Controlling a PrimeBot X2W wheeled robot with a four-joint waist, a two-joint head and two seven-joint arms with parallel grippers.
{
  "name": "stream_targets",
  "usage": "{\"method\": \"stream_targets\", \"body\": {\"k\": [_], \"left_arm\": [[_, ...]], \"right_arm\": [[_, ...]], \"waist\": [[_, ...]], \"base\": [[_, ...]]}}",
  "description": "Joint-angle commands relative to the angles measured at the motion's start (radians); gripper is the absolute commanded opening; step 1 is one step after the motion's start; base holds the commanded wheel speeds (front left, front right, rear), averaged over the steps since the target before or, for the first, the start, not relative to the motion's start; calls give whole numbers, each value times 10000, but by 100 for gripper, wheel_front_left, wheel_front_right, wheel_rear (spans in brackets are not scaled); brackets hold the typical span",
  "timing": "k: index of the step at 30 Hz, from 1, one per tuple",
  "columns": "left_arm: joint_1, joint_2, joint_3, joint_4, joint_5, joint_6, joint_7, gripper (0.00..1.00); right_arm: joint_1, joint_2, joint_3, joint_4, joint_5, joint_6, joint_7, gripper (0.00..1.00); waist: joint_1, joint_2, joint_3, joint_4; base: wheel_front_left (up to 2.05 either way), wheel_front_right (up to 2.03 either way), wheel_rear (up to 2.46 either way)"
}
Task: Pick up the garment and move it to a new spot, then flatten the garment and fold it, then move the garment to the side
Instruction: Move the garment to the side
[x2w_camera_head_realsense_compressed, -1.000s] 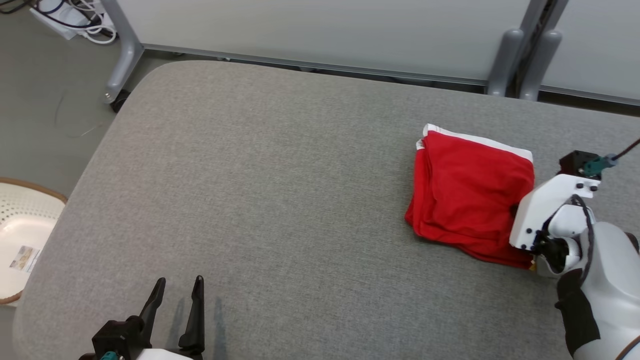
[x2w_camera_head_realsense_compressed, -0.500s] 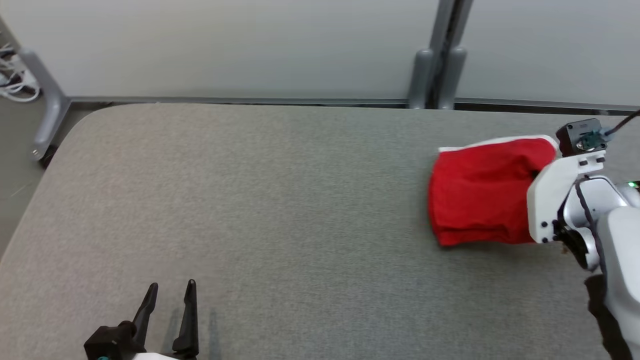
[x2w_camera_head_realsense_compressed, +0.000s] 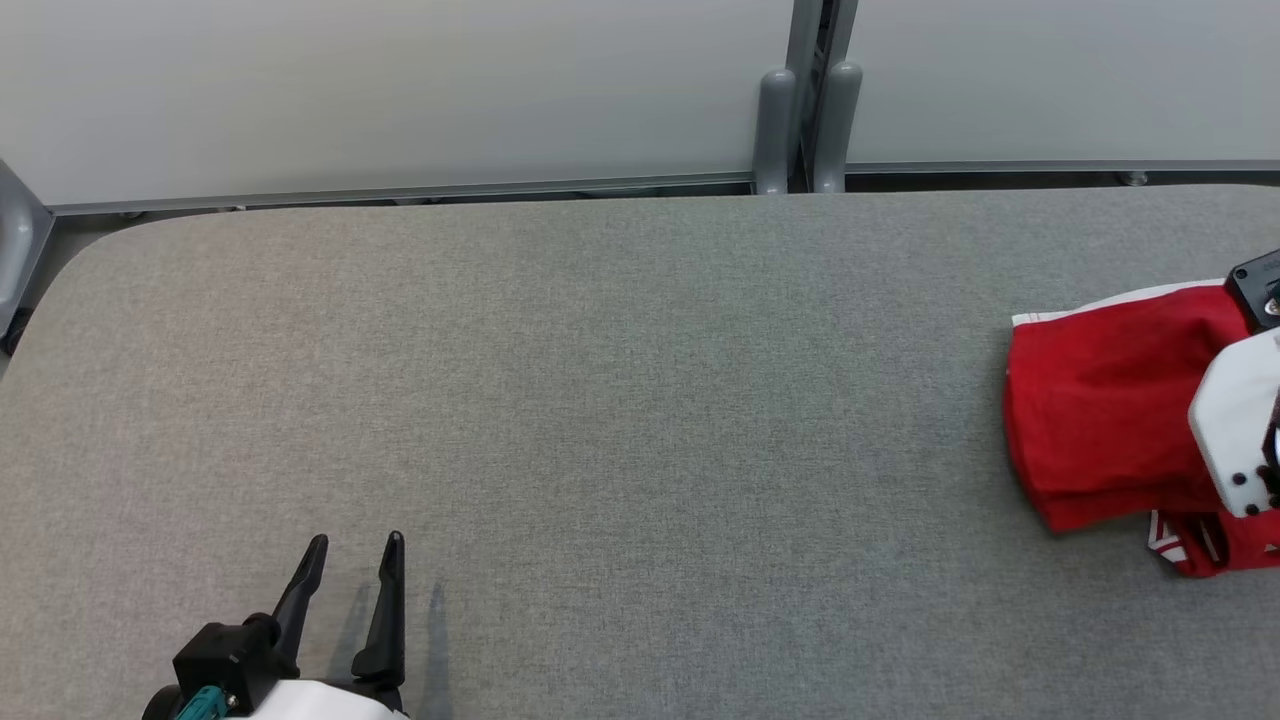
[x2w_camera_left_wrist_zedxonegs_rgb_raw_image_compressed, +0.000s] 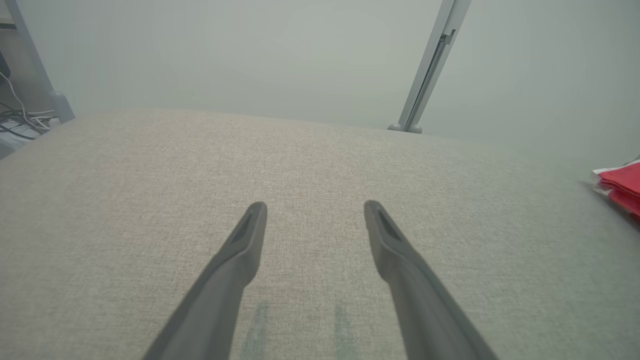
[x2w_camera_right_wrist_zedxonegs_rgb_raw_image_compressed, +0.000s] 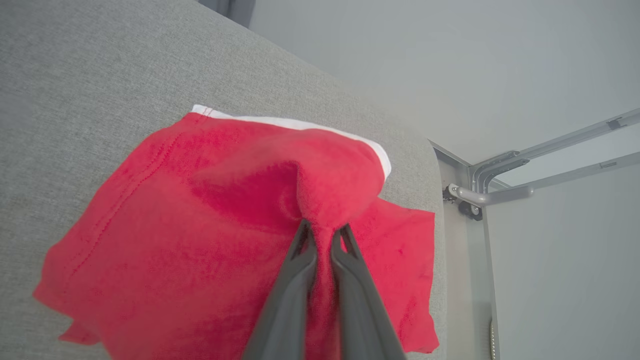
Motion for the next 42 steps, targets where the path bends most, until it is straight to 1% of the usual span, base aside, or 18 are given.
{"method": "stream_targets", "body": {"k": [1,5,9,12,14,16,17,18,19,21,22,28,31,34,35,36,38,42], "left_arm": [[-202,72,-2,-16,-5,-45,26,100],[-272,148,-53,16,-63,-131,110,100],[-297,210,-34,-9,-82,-73,117,100],[-209,248,-24,-21,-124,-79,121,100],[-167,246,-58,-17,-115,-104,118,100],[-192,222,-111,-9,-105,-117,120,100],[-214,203,-150,1,-95,-122,128,100],[-244,208,-163,12,-103,-130,133,100],[-274,215,-169,23,-118,-139,132,100],[-321,222,-191,41,-119,-139,125,100],[-321,222,-191,41,-119,-139,125,100],[-200,238,-129,47,-138,-57,53,100],[-84,217,-52,-47,-7,-1,-32,100],[15,81,113,-194,-57,1,-80,100],[53,145,152,-186,118,121,-95,100],[107,32,268,-197,-28,131,-111,100],[147,-29,295,-483,24,-188,-121,100],[557,-211,778,-730,218,-137,-118,100]], "right_arm": [[65,-364,86,-1,56,-1,36,0],[285,-1450,244,379,-164,-1,101,0],[399,-2247,19,745,23,-1,172,0],[595,-2637,-168,1065,0,-1,-4,0],[670,-2753,-205,1300,-125,-1,-242,0],[756,-2720,-327,1662,-191,-1,-473,0],[823,-2651,-352,1827,-249,-1,-628,9],[837,-2561,-453,1984,-284,-1,-802,38],[821,-2496,-585,2138,-360,-1,-967,100],[760,-2332,-907,2330,-656,-1,-1384,100],[760,-2332,-907,2330,-656,-1,-1384,100],[729,-1495,-1743,2357,-1362,-1,-2974,100],[727,-869,-2045,2058,-1472,-1,-3781,100],[902,-159,-2270,1626,-1253,-1,-4508,100],[1007,116,-2285,1434,-1139,-1,-4743,100],[1107,385,-2387,1266,-1062,-1,-4912,100],[1343,961,-2399,870,-753,-1,-5292,100],[2126,2002,-2290,278,47,1,-5751,100]], "waist": [[0,0,55,78],[0,0,110,356],[0,0,112,601],[0,0,129,725],[0,0,153,808],[0,0,174,884],[0,0,179,920],[0,0,184,942],[0,0,190,955],[0,0,190,975],[0,0,190,975],[0,0,-44,858],[0,0,-259,702],[0,0,-505,545],[0,0,-590,486],[0,0,-679,433],[0,0,-862,316],[0,0,-1272,143]], "base": [[0,0,0],[0,0,0],[0,0,0],[0,0,0],[0,0,0],[0,0,0],[0,0,0],[0,0,0],[0,0,0],[0,0,0],[0,0,0],[0,0,0],[0,0,0],[0,0,0],[0,0,0],[0,0,0],[0,0,0],[0,0,0]]}}
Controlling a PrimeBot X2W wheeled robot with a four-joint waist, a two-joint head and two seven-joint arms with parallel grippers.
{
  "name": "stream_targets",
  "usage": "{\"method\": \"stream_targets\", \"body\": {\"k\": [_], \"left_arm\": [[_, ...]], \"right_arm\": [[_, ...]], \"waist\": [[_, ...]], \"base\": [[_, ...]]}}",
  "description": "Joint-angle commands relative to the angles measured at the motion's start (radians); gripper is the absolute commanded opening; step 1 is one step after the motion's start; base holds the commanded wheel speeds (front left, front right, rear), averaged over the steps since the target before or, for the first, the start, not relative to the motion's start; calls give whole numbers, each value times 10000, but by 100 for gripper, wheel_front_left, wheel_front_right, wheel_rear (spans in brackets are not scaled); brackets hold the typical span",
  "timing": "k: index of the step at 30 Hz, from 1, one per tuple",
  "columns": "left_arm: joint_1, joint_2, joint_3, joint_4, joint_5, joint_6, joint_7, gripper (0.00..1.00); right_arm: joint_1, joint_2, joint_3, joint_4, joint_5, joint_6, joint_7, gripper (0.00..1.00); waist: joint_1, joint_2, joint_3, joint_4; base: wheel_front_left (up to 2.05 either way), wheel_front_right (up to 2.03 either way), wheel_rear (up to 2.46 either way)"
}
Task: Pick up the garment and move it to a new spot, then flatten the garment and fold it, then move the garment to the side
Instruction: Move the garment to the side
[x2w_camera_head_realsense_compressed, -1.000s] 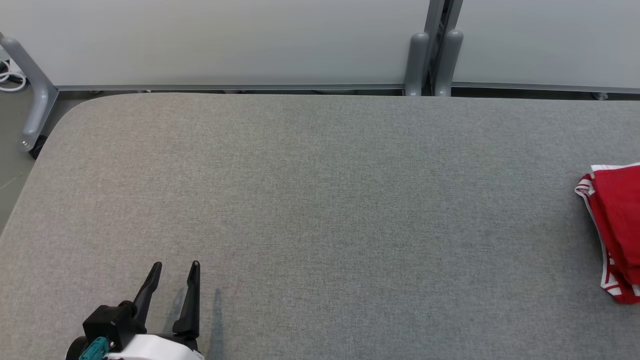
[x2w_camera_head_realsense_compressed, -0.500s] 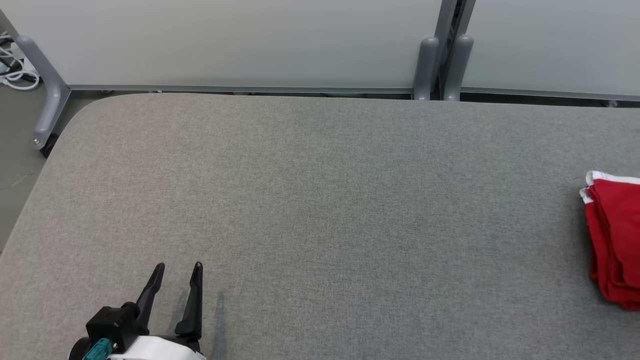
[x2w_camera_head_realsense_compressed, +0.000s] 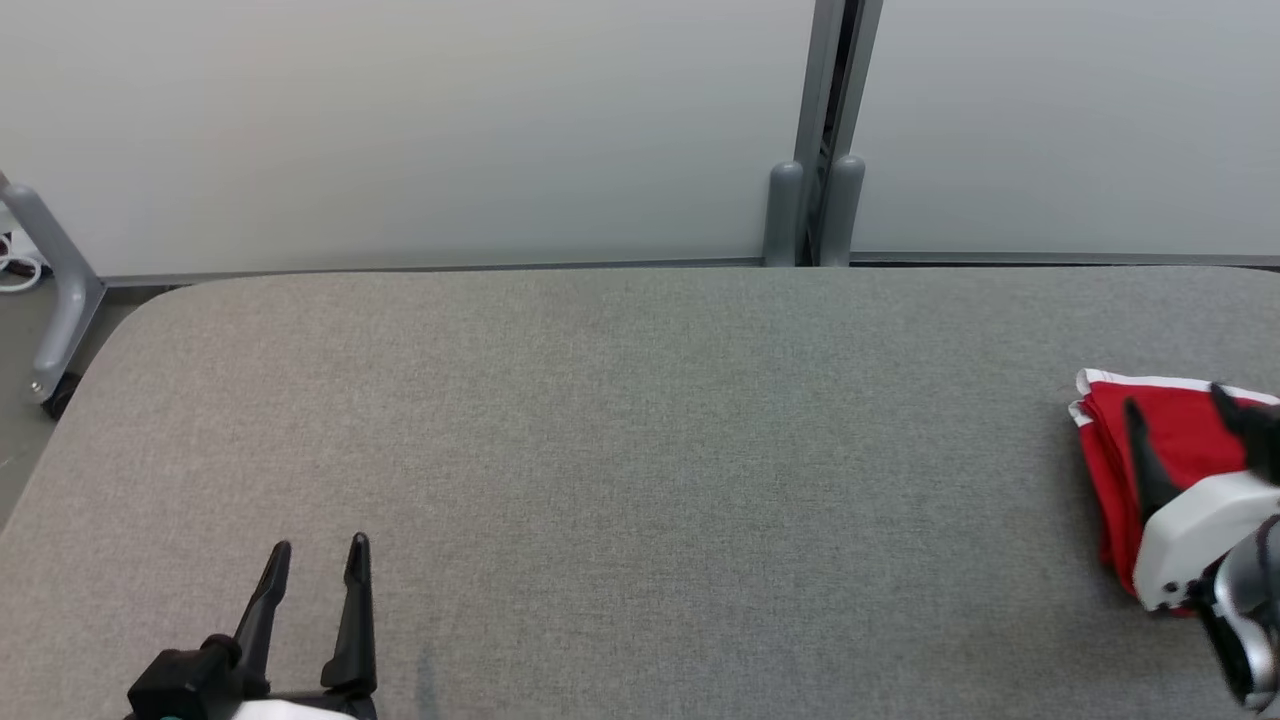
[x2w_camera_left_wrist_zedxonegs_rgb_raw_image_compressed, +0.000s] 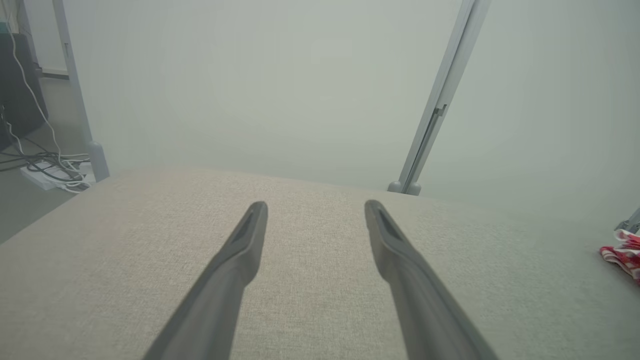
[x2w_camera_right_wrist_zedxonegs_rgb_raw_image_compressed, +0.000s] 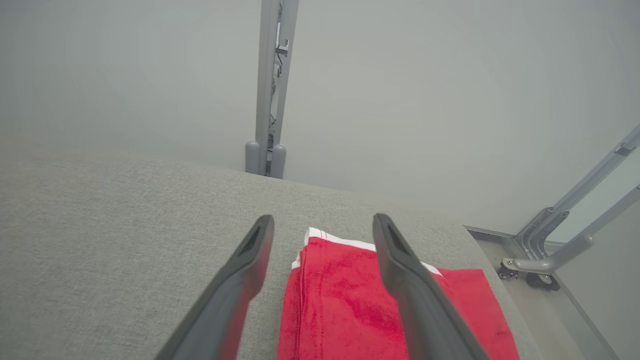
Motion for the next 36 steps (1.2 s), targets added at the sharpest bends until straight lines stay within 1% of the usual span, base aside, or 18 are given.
{"method": "stream_targets", "body": {"k": [1,3,6,9,13,17,21,28,36], "left_arm": [[180,-29,158,35,91,85,-35,100],[252,-127,350,62,122,141,-38,100],[406,-157,530,248,224,158,-38,100],[439,-126,608,406,426,253,-38,100],[637,-76,771,410,600,338,-38,100],[861,-104,1017,532,539,467,-30,100],[1087,-142,1167,654,401,625,43,100],[1288,-30,1134,507,368,792,430,100],[1439,22,1141,204,365,992,609,100]], "right_arm": [[288,176,139,-206,170,3,-141,100],[664,593,241,-488,464,1,-258,100],[1204,1318,115,-878,713,1,-468,100],[1674,1786,-89,-1163,719,1,-624,100],[2269,2186,-183,-1468,666,3,-723,100],[2714,2309,-191,-1611,776,3,-702,100],[2966,2317,-96,-1424,1140,3,-760,100],[2935,2315,1,-1247,1213,3,-788,100],[2870,2317,26,-1130,1239,3,-934,100]], "waist": [[0,0,-273,-186],[0,0,-391,-311],[0,0,-529,-411],[0,0,-640,-480],[0,0,-781,-568],[0,0,-885,-637],[0,0,-940,-652],[0,0,-911,-676],[0,0,-850,-679]], "base": [[0,0,0],[0,0,0],[0,0,0],[0,0,0],[0,0,0],[0,0,0],[0,0,0],[0,0,0],[0,0,0]]}}
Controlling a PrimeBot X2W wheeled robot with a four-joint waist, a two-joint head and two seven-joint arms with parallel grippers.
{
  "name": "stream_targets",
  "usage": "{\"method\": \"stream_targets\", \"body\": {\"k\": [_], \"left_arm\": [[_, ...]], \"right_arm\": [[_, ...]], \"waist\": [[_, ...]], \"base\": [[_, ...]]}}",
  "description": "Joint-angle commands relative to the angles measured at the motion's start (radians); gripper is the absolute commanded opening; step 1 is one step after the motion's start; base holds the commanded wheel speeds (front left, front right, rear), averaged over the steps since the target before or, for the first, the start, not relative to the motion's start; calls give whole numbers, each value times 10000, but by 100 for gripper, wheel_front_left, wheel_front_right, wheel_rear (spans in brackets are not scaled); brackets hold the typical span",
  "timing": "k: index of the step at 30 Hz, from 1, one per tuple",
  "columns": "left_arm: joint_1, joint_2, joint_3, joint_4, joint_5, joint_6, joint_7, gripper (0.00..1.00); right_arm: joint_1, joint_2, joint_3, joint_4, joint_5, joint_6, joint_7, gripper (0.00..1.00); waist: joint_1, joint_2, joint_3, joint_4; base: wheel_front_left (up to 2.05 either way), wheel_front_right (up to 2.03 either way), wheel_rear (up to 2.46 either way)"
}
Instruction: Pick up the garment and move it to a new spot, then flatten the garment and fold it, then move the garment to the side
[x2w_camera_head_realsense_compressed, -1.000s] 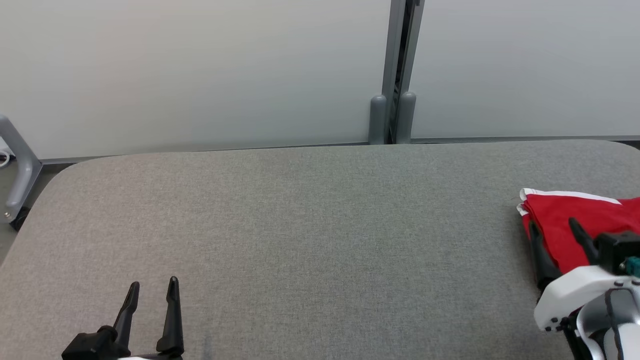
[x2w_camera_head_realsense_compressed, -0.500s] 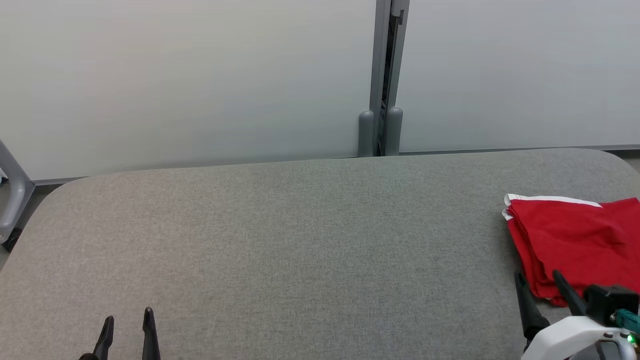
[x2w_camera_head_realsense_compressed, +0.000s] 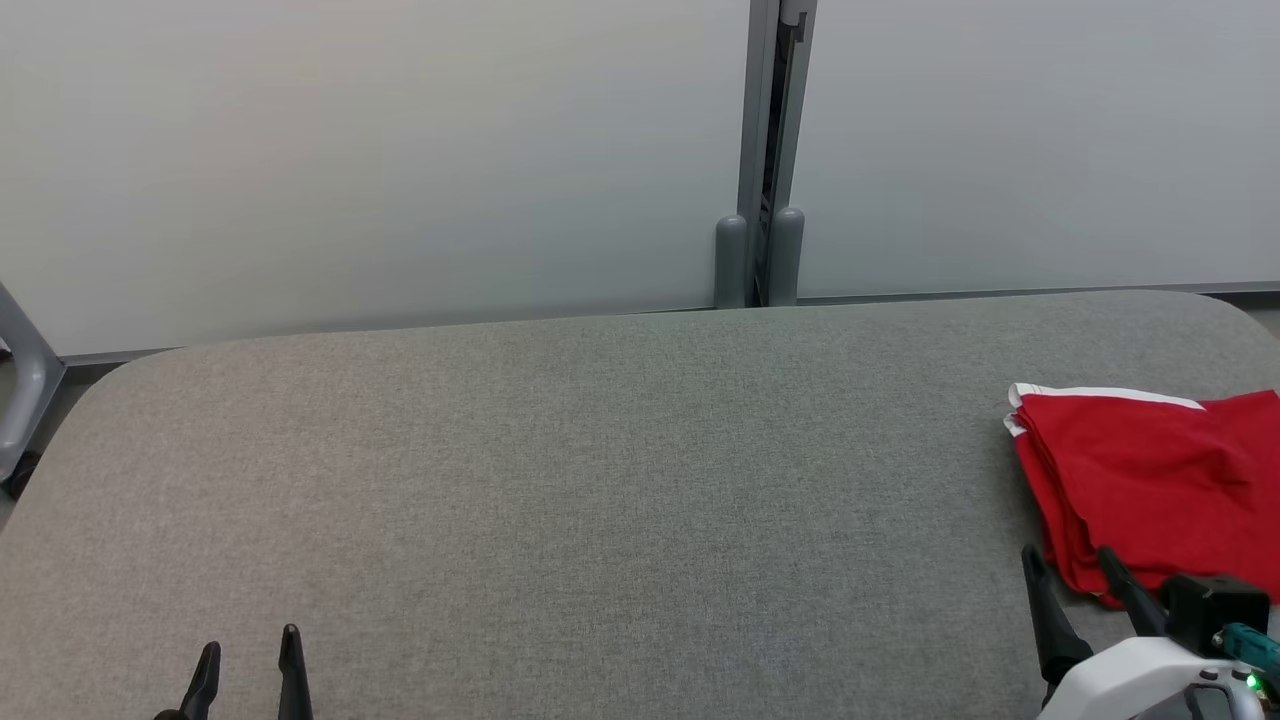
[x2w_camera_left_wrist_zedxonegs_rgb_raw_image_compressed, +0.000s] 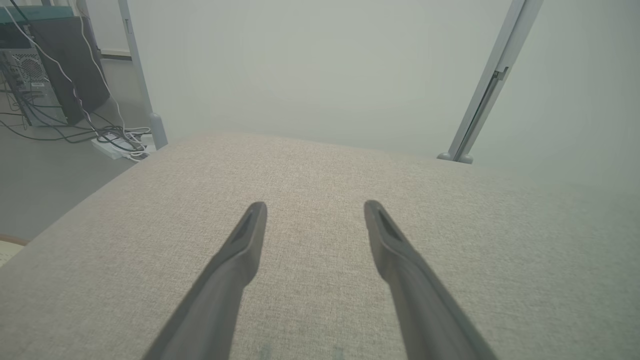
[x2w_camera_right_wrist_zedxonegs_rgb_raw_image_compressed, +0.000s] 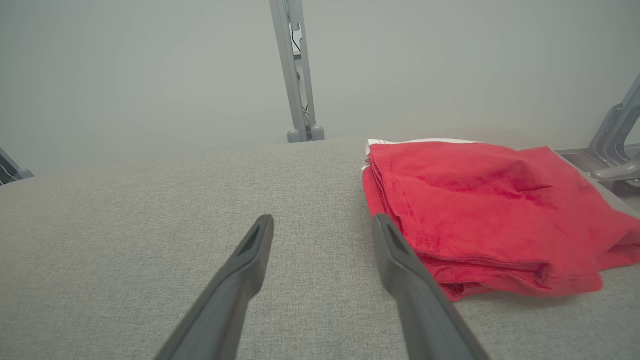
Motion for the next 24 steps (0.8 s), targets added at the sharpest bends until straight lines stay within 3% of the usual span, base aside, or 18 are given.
{"method": "stream_targets", "body": {"k": [1,13,14,19,24], "left_arm": [[98,63,36,-82,-50,64,28,100],[200,171,90,-287,-267,50,216,100],[125,113,56,-253,-259,50,224,0],[169,-148,-46,175,-290,46,267,0],[-149,-219,65,320,-1117,-150,500,0]], "right_arm": [[-29,-32,9,71,58,3,-97,100],[-121,-37,246,257,143,3,-284,100],[-18,6,278,267,146,0,-223,0],[235,157,323,680,177,0,-199,0],[56,144,166,737,1145,0,-90,0]], "waist": [[0,-1,12,4],[0,-1,50,41],[0,-1,51,42],[0,-1,54,43],[0,-1,79,31]], "base": [[0,0,0],[0,0,0],[0,0,0],[0,0,0],[0,0,0]]}}
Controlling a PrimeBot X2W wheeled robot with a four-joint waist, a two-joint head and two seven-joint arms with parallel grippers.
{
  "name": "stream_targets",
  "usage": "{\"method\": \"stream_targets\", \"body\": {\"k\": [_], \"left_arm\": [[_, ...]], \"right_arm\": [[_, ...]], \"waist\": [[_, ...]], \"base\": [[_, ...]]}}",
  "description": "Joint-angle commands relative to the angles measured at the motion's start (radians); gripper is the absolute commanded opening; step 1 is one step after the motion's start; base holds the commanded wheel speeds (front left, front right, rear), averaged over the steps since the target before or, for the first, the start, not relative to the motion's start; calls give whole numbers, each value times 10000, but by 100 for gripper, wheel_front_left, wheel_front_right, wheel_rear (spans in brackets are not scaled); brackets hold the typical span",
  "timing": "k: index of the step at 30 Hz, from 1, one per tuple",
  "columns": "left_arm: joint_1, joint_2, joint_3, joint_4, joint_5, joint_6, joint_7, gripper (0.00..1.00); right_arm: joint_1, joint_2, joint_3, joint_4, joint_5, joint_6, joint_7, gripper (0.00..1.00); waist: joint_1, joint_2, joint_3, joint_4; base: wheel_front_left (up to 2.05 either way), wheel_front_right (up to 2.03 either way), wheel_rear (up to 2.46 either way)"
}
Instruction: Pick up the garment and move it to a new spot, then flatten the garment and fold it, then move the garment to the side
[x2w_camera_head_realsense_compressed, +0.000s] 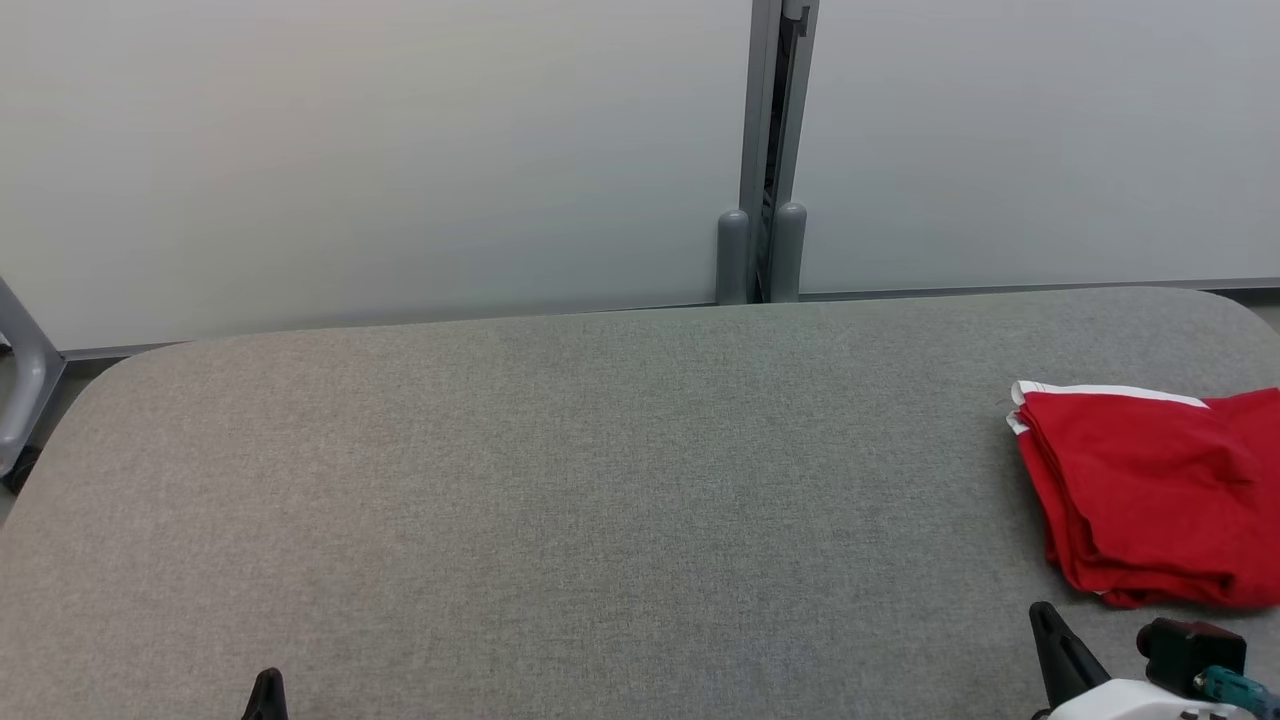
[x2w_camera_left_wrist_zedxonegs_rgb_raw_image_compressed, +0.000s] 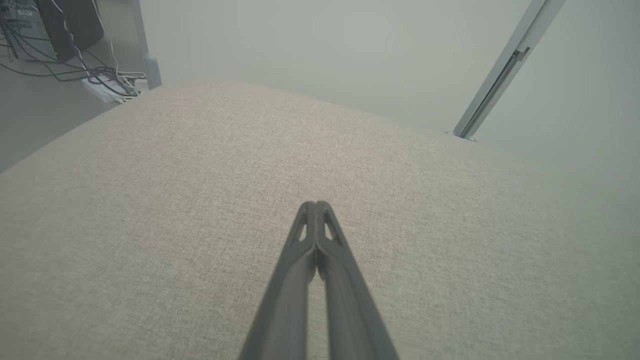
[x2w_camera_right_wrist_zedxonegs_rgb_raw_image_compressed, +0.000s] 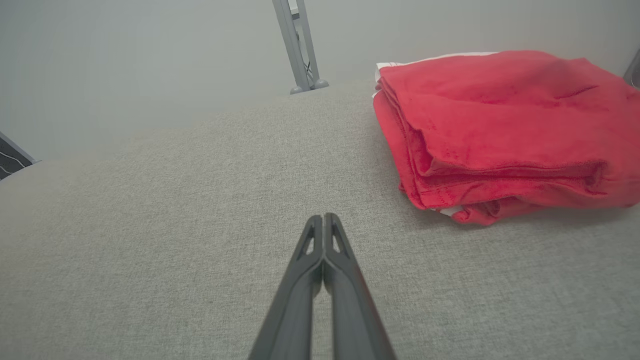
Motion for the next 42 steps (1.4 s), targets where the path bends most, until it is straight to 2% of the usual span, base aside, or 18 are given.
{"method": "stream_targets", "body": {"k": [1,23,42], "left_arm": [[-372,57,130,-65,-495,-136,101,0],[-1475,-196,455,345,-3469,-837,870,0],[-2283,-385,691,654,-5634,-1344,1441,0]], "right_arm": [[-308,-62,-107,-162,608,0,33,0],[-668,-115,-357,-275,4148,0,137,0],[-958,-152,-582,-299,6699,1,262,0]], "waist": [[0,0,11,-5],[0,0,118,-51],[0,0,216,-93]], "base": [[0,0,0],[0,0,0],[0,0,0]]}}
